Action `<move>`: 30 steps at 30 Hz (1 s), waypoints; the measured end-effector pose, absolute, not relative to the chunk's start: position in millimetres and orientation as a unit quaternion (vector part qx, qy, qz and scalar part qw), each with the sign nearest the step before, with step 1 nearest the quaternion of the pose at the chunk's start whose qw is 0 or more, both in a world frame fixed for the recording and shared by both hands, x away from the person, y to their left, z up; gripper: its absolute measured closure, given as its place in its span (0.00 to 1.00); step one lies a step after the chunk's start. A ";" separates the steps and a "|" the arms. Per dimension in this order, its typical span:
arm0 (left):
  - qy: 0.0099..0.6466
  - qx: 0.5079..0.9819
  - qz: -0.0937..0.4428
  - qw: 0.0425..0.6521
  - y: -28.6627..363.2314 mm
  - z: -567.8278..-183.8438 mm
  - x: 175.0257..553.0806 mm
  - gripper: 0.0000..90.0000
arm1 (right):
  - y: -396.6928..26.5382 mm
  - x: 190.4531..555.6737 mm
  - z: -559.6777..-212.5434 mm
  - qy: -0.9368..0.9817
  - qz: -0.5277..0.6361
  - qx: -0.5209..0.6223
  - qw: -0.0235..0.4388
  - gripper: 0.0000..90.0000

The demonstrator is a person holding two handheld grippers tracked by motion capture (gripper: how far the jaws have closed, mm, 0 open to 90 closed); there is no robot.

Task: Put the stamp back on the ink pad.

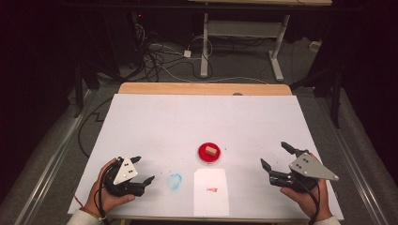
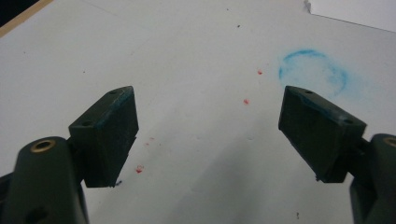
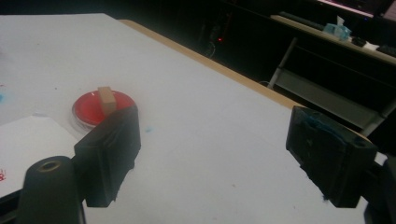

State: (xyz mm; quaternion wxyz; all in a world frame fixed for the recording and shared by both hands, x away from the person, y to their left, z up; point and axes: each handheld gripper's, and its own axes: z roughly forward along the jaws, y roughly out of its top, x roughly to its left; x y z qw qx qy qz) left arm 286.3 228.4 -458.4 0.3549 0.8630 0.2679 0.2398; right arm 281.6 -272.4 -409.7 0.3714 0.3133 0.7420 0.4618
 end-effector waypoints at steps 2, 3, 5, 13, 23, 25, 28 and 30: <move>0.267 0.864 0.240 0.354 228.4 -458.6 286.6 0.22 | -278.6 278.6 -413.8 0.737 0.462 0.324 0.373 0.21; 0.267 0.864 0.240 0.354 228.5 -458.6 286.6 0.22 | -281.3 277.0 -415.9 0.737 0.459 0.329 0.371 0.21; 0.267 0.864 0.240 0.354 228.8 -458.5 286.0 0.22 | -287.0 274.4 -419.8 0.736 0.455 0.332 0.375 0.21; 0.270 0.862 0.241 0.354 230.9 -458.5 282.8 0.22 | -299.4 268.6 -437.1 0.734 0.445 0.356 0.370 0.21; 0.263 0.863 0.239 0.359 230.6 -458.1 279.7 0.22 | -295.8 265.0 -435.5 0.733 0.436 0.347 0.391 0.21; 0.263 0.863 0.238 0.359 230.2 -458.1 279.7 0.22 | -295.2 264.1 -435.0 0.732 0.438 0.345 0.392 0.21; 0.264 0.863 0.239 0.359 230.1 -457.9 280.4 0.22 | -294.9 264.1 -435.0 0.733 0.436 0.343 0.392 0.21; 0.265 0.863 0.240 0.356 229.5 -458.2 280.9 0.22 | -295.0 264.2 -435.6 0.734 0.435 0.345 0.391 0.21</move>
